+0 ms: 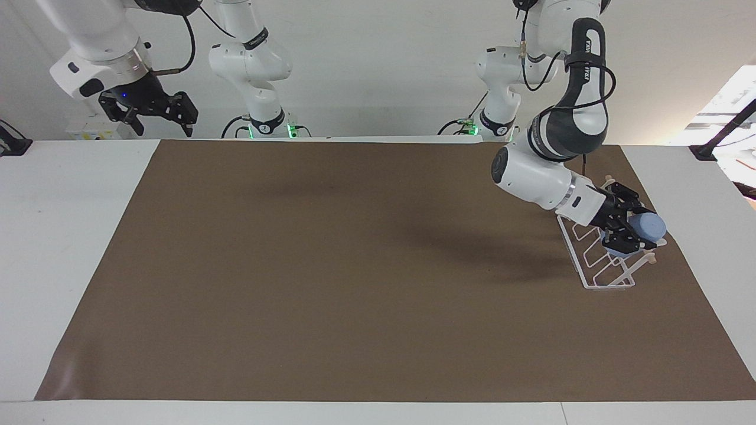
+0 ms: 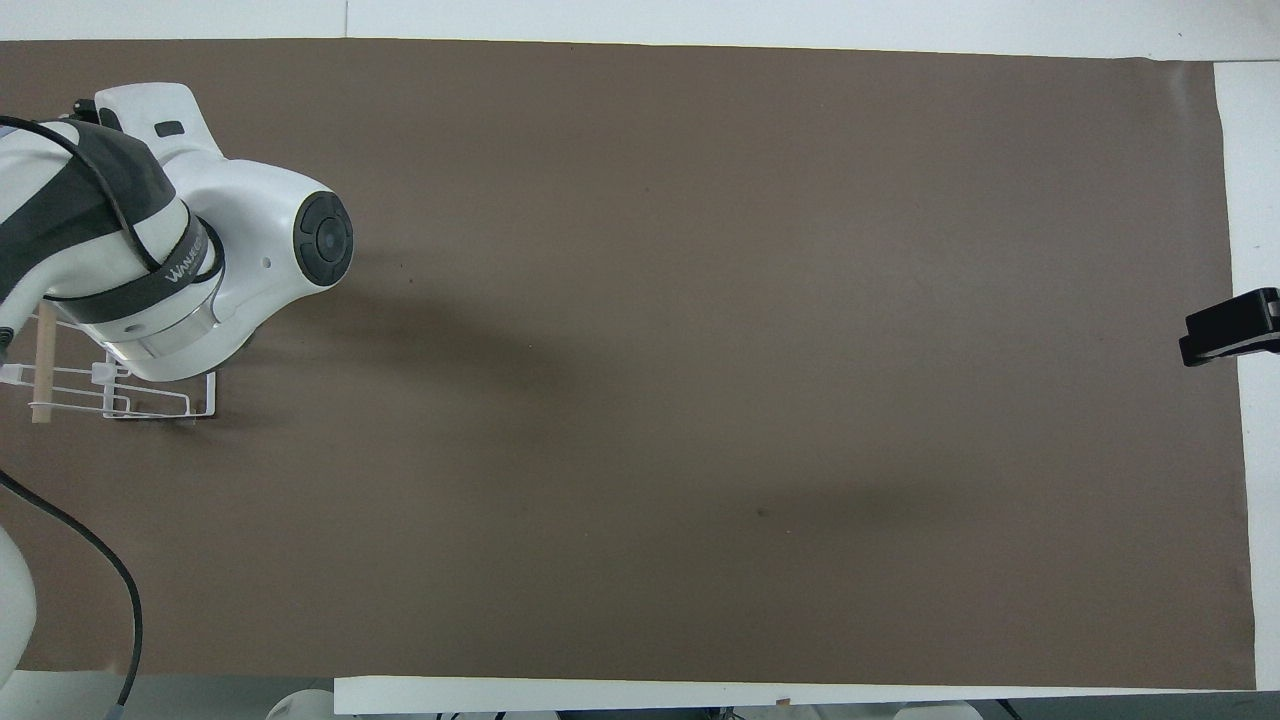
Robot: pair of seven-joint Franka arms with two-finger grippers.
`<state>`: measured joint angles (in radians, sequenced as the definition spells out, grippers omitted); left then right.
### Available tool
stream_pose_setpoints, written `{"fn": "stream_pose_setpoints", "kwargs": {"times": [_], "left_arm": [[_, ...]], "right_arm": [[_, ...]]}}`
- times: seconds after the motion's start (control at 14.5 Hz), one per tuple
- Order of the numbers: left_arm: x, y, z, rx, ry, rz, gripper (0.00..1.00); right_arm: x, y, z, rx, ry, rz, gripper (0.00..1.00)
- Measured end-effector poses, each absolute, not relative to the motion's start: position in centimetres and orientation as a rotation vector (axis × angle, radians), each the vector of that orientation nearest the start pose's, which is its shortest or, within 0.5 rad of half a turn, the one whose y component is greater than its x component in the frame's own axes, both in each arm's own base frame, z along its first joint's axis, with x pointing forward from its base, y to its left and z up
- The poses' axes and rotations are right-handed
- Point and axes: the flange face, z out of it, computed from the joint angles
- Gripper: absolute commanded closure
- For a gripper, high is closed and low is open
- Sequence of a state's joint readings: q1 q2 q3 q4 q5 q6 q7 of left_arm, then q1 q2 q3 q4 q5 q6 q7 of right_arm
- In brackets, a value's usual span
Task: Hang cup on cup holder
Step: 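Lower the cup with the left gripper onto the wooden peg of the rack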
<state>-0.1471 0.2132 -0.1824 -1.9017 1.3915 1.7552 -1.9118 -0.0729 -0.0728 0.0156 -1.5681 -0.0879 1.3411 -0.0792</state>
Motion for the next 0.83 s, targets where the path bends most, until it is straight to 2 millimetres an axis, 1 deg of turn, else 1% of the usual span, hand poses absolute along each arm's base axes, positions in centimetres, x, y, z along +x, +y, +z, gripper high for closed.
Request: {"fn": "stream_pose_setpoints", "kwargs": {"times": [0.21, 0.28, 0.34, 0.41, 0.48, 0.55, 0.69, 0.83], "left_arm": [[59.0, -9.3, 39.5, -1.810, -0.969, -1.151, 1.00], [59.0, -9.2, 38.7, -1.812, -0.978, -1.148, 0.95], [59.0, -9.3, 38.1, -1.822, -0.987, -1.152, 0.64], [59.1, -9.6, 37.6, -1.845, -0.992, -1.154, 0.23], [59.3, -10.0, 37.2, -1.884, -0.999, -1.153, 0.07], [59.4, -10.5, 37.0, -1.924, -1.017, -1.151, 0.00], [59.8, -10.7, 37.1, -1.978, -1.062, -1.143, 0.00], [60.3, -10.3, 37.2, -2.014, -1.082, -1.146, 0.00]], "right_arm": [[50.4, -5.2, 64.7, -3.183, 0.027, 0.247, 0.00], [50.4, -5.7, 64.7, -3.175, 0.043, 0.244, 0.00], [50.4, -6.2, 64.7, -3.173, 0.057, 0.243, 0.00], [50.3, -6.5, 64.7, -3.172, 0.065, 0.242, 0.00], [50.4, -6.4, 64.8, -3.173, 0.062, 0.240, 0.00], [50.4, -5.9, 64.9, -3.174, 0.046, 0.234, 0.00], [50.5, -4.7, 64.9, -3.176, 0.011, 0.232, 0.00], [50.5, -4.4, 64.9, -3.175, 0.001, 0.244, 0.00]]}}
